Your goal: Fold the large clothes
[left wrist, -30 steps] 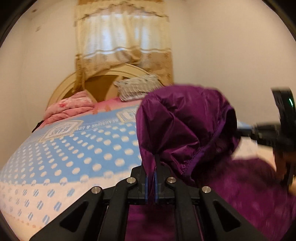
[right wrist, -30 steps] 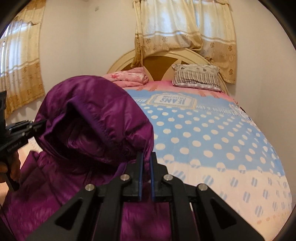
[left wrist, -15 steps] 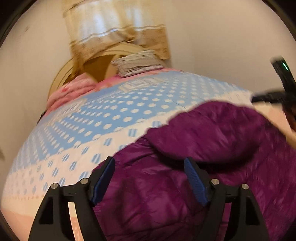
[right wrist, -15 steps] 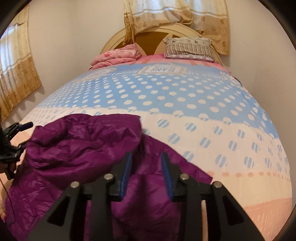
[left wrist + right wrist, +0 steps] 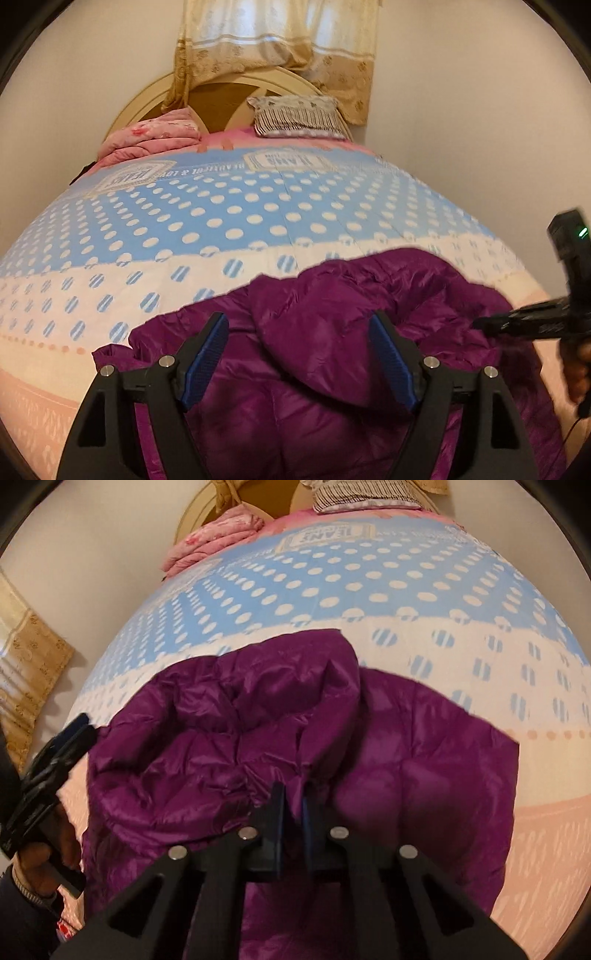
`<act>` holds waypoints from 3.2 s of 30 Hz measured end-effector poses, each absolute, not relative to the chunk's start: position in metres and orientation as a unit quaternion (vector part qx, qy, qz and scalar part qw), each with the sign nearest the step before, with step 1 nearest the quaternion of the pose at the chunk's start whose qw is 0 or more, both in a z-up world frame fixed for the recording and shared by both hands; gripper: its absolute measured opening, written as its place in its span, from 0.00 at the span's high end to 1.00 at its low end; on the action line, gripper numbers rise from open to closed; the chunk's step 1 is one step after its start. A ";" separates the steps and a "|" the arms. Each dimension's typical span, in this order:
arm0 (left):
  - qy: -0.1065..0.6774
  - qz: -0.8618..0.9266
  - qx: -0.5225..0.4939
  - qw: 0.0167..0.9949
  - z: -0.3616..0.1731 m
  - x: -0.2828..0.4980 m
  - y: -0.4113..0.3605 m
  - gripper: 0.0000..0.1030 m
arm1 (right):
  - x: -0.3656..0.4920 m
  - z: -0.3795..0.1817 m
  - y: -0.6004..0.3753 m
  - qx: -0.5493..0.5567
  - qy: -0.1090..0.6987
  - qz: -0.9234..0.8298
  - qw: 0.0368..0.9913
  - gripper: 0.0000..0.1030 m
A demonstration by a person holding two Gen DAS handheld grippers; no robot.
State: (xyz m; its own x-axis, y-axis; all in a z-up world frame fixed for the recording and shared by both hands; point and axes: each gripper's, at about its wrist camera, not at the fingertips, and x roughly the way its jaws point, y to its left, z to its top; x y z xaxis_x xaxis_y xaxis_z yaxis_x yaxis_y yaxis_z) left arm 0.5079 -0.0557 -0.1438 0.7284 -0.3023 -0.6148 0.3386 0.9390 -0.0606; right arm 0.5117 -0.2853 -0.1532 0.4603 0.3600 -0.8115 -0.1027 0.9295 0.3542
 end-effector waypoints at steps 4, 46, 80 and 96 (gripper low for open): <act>0.339 -0.134 0.086 0.927 -0.160 0.509 -0.055 0.24 | 0.498 -0.160 -0.292 0.142 0.519 0.171 0.825 0.84; 0.407 -0.118 0.088 0.901 -0.226 0.522 -0.096 0.15 | 0.482 -0.197 -0.230 -0.001 0.422 0.112 0.900 0.62; 0.353 -0.111 0.085 0.925 -0.158 0.365 -0.023 0.12 | 0.348 -0.164 -0.263 -0.030 0.445 0.101 0.889 0.27; 0.391 -0.072 0.045 0.916 -0.212 0.242 0.050 0.12 | 0.232 -0.192 -0.283 -0.004 0.441 0.062 0.896 0.21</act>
State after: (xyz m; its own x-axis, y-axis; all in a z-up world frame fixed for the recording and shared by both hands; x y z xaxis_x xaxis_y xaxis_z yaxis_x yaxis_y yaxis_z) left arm 0.2420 0.0502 -0.2117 0.6839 -0.0962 -0.7232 0.1662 0.9857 0.0260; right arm 0.2321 -0.2834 -0.1922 0.6041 0.1072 -0.7897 -0.1141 0.9923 0.0474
